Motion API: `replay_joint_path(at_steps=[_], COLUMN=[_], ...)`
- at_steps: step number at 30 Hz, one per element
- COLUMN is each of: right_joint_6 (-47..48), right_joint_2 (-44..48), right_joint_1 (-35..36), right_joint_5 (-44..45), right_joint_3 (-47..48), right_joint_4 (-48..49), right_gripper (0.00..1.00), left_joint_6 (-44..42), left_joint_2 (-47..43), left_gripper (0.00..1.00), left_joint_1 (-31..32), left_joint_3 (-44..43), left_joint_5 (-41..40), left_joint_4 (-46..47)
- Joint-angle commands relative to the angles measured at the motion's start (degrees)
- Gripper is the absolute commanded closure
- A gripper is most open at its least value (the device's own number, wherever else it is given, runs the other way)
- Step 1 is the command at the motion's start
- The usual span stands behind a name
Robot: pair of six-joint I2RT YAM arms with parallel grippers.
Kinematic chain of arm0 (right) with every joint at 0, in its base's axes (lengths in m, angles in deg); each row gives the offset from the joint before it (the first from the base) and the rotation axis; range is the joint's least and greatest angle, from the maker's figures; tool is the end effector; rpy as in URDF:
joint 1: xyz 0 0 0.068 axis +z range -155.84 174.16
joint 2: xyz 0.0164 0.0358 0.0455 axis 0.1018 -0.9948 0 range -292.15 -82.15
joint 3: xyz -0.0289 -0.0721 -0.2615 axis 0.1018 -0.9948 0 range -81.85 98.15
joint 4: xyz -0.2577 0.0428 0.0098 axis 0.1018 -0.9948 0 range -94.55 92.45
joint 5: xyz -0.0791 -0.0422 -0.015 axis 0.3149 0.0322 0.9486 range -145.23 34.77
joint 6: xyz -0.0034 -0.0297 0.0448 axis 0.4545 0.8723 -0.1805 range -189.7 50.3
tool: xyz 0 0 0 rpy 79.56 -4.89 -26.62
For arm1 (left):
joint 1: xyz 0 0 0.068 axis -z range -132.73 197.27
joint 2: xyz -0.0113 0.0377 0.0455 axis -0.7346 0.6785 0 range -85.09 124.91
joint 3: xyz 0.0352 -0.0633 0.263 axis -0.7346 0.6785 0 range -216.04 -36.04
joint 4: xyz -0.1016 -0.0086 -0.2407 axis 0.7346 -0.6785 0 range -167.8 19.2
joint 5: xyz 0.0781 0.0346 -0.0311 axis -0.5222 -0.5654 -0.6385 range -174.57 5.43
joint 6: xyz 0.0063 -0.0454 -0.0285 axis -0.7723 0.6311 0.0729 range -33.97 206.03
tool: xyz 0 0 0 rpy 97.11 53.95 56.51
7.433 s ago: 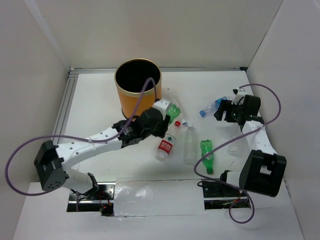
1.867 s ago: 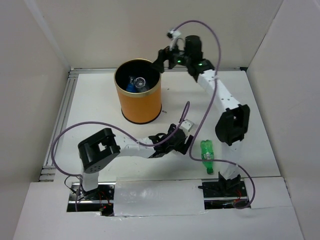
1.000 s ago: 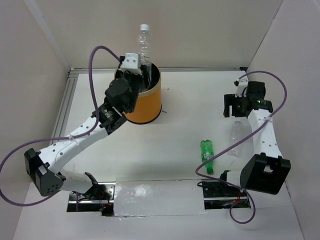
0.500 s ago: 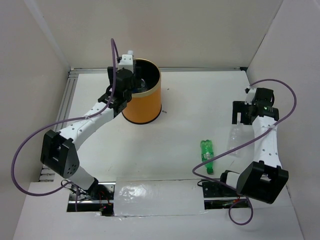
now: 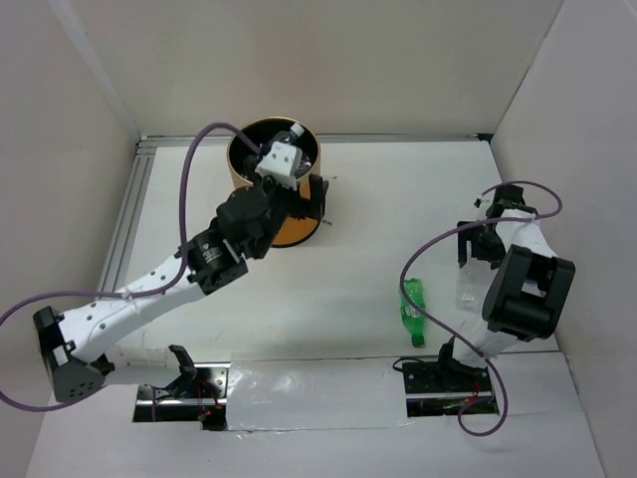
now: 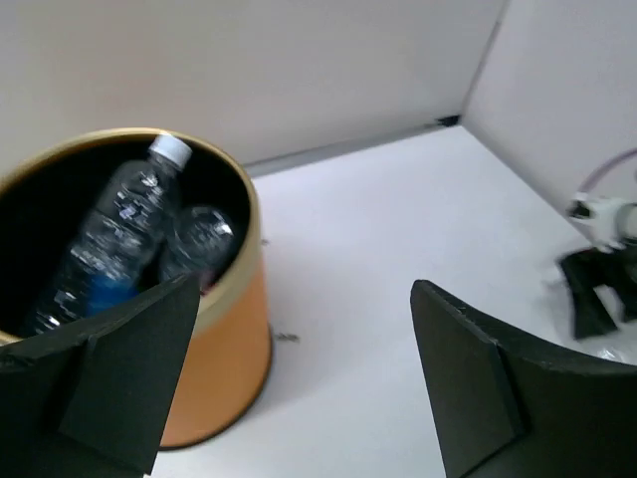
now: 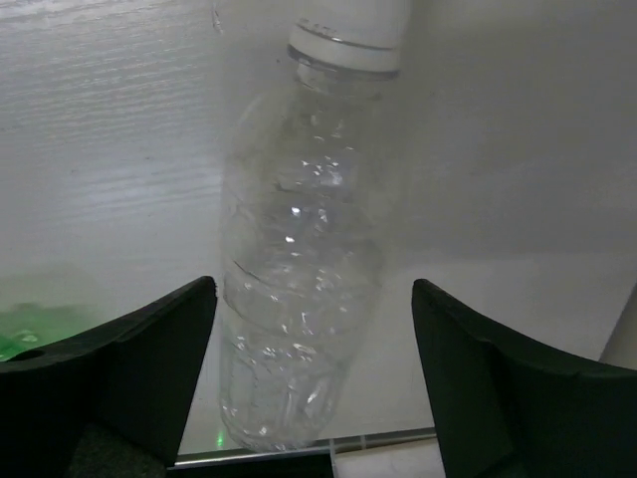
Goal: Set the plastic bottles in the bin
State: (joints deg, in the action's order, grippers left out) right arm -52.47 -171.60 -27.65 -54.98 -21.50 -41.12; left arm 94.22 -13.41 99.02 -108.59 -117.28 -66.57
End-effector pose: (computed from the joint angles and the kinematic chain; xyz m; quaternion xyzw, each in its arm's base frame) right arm 0.2723 -0.1091 0.2063 0.0398 0.9878 -0.0524 0.1412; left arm 0.1913 -0.2116 0.4370 0.0473 0.6785 -0.1890 0.7083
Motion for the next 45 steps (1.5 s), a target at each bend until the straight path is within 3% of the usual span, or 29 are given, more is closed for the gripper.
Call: replay_joint_path(at_steps=[1,5,11,16,18,21,22,25,33,39,41,45], right_joint_6=[0.8,1.4,5.2,8.3,7.2,-0.2,-2.2,-11.9,-19.0,-21.5,-21.5,-21.0], right_joint_2=[-2.7,-4.3,-6.7,-4.3,-3.6,-2.9,-2.9,-5.8,-24.4,-31.7,-32.6,-33.9], right_joint_1=[-0.3,-0.3,-0.3,0.4,1.5,6.0,7.6,16.8,38.0,44.0,45.1,44.5], right_joint_5=[-1.3,-4.8,-16.4,-34.3,-45.7,-58.3,-61.0,-62.1,-57.4,-55.1,-55.1,-54.9], right_joint_3=[-0.2,-0.2,9.0,25.5,33.7,39.8,40.6,45.2,70.0,73.2,72.3,71.7], right_joint_4=[3.6,2.2,-3.4,-6.7,-2.2,8.5,17.9,32.0,36.2,37.9,37.2,35.7], right_gripper=[0.18,0.3,0.74,0.8,0.81,0.79,0.79,0.79,0.76,0.71,0.59,0.09], left_joint_6=[7.9,17.4,30.4,35.8,35.8,36.4,36.4,36.4,34.4,34.4,34.4,31.4], left_joint_2=[-3.0,-7.0,-10.5,-10.5,-9.6,-6.6,-5.9,-3.9,-1.5,-2.1,-2.1,-0.3], left_gripper=[0.0,0.0,0.02,0.02,0.02,0.02,0.02,0.02,0.01,0.01,0.01,0.01], left_joint_1=[3.4,9.2,14.5,14.5,15.1,15.1,15.1,15.1,15.6,16.8,16.8,16.8], left_joint_3=[8.4,17.3,28.1,33.3,34.5,35.1,35.1,35.1,35.1,36.2,36.2,32.8], left_joint_5=[-0.3,-2.4,-3.9,-1.0,-0.3,1.9,2.5,3.8,7.8,8.5,8.5,9.3], left_joint_4=[-2.3,-5.7,-9.1,-10.1,-8.3,-7.6,-7.0,-6.3,-2.5,-1.4,-0.9,1.1])
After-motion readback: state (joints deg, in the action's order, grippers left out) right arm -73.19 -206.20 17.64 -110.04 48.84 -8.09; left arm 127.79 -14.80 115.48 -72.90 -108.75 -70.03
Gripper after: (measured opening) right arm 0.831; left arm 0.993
